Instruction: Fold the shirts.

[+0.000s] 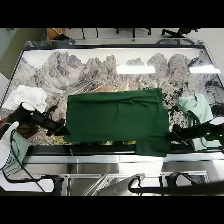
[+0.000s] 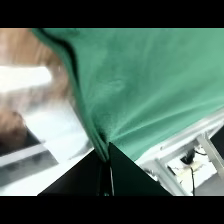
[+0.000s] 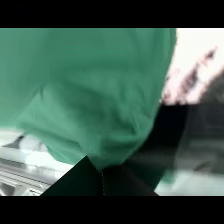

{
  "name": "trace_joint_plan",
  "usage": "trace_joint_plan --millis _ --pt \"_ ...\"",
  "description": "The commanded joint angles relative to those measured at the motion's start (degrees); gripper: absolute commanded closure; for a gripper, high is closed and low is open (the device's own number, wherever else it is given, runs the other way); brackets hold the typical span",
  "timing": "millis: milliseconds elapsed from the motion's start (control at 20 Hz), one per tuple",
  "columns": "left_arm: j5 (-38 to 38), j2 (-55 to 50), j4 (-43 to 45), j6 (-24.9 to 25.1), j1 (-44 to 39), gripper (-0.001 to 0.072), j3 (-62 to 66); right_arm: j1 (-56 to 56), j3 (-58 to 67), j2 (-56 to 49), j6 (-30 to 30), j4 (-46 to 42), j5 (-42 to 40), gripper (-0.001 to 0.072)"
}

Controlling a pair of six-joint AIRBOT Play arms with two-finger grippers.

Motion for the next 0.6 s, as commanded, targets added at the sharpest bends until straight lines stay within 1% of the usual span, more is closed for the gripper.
trace_joint_plan --millis 0,100,150,250,300,400,550 --pt "-1.6 7.0 1.7 -1.0 2.8 0.0692 -5.6 0.0 0.2 9.3 -1.2 1.2 -0.6 0.0693" --pt "-1.2 8.9 1.0 -1.1 2.6 0.0692 -2.7 0.0 1.5 9.9 -8.6 9.0 -6.2 0.0693" --pt "-0.6 9.0 -0.9 -1.1 2.1 0.0692 -0.3 0.0 2.5 8.8 -12.1 13.3 -9.7 0.0693" --pt "2.6 8.7 -5.6 -1.0 0.6 0.0692 5.5 0.2 5.2 4.0 -20.0 23.6 -14.1 0.0692" --pt "4.5 7.7 -6.4 -1.1 -0.8 0.0692 9.2 0.8 7.2 0.5 -24.0 28.3 -15.8 0.0692" --pt "7.1 4.0 -6.4 -1.1 -3.3 0.0692 16.3 3.8 11.7 -7.0 -29.0 31.8 -19.4 0.0692" --pt "10.0 -4.3 -6.3 -1.1 -6.1 0.0691 25.9 9.4 17.8 -18.1 -32.6 32.0 -25.6 0.0689"
